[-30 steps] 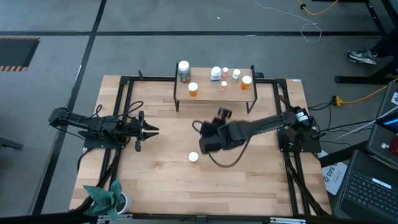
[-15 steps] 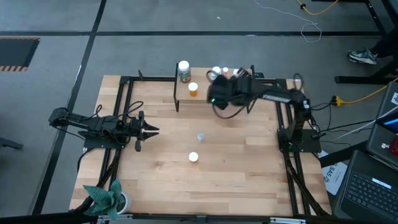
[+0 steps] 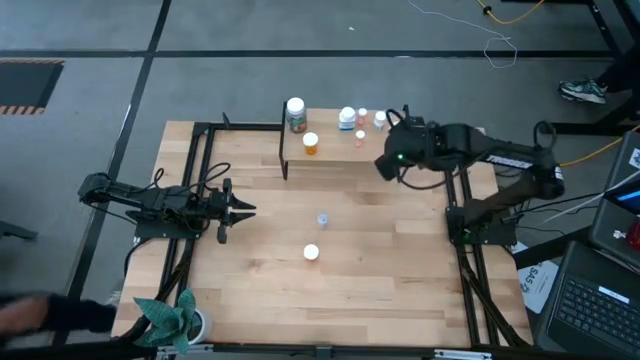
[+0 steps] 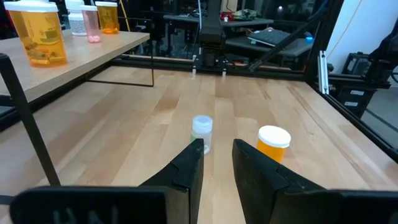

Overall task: Pick and place medicine bottles onto shelf by color
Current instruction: Put the red pill bottle on the shelf

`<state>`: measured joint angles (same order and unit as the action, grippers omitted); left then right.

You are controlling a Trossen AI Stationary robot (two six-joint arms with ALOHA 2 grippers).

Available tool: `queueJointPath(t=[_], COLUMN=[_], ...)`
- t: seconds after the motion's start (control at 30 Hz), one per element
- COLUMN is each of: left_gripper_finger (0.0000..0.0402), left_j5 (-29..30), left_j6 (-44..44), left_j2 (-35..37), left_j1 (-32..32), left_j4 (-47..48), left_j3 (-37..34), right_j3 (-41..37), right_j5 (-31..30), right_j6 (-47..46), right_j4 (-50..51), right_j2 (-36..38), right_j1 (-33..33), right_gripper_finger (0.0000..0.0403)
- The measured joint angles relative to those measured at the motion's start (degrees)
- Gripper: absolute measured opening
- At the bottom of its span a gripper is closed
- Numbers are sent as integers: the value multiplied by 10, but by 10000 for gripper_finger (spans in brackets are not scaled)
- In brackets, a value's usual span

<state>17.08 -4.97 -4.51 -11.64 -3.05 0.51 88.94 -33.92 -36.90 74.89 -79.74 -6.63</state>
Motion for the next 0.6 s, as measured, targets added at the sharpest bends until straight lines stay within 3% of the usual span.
queueJointPath(t=[0.13,0.27,0.6], left_gripper_finger=[80,80,80], left_j5=[0,0,0], left_j6=[7,7,7], left_j2=[0,0,0], left_j1=[0,0,0], left_j4=[0,0,0], left_j3=[0,0,0], right_j3=[-106,-159,-180], right_j5=[24,52,154], right_j6=[60,87,89], right_j4=[-157,-243,-273], right_j2=[17,14,12], right_j1=[-5,-38,-123], right_gripper_finger=[115,115,115])
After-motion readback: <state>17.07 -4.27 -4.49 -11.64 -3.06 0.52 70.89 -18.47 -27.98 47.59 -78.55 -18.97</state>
